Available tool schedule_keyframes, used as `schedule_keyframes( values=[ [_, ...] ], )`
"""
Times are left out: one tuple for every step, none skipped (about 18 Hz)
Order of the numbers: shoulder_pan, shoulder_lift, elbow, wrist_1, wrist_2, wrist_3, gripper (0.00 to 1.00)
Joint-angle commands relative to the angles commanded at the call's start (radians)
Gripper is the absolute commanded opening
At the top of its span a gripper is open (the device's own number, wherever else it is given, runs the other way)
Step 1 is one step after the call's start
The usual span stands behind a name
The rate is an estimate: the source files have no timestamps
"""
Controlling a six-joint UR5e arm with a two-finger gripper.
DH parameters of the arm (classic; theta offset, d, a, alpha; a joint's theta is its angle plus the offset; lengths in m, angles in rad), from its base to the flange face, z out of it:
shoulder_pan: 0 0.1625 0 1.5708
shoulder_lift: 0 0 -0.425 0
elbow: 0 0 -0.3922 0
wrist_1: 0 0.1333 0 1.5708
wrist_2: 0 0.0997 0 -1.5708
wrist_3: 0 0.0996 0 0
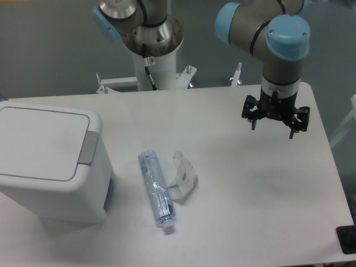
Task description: Open the trash can
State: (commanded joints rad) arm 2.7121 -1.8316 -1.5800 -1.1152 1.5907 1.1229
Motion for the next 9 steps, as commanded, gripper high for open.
schedule_keyframes(
  values=[
    [-0.002,0.000,0.000,0.000,0.000,0.000,1.00],
    [0.000,0.000,0.000,0.000,0.000,0.000,1.00],
    [0.000,0.000,0.000,0.000,0.000,-0.002,1.00],
    [0.000,0.000,0.000,0.000,-0.002,-0.002,1.00],
    [-0.002,0.003,0.002,0.002,-0.003,-0.003,1.00],
    [-0.005,0.006,0.003,0.002,-0.003,-0.003,1.00],
    [-0.006,0.006,0.006,0.002,-0.003,-0.005,1.00],
    [-0.008,0.006,0.008,0.002,-0.003,-0.005,1.00],
    [-0.008,0.008,0.011,0.002,-0.009,-0.005,1.00]
  ],
)
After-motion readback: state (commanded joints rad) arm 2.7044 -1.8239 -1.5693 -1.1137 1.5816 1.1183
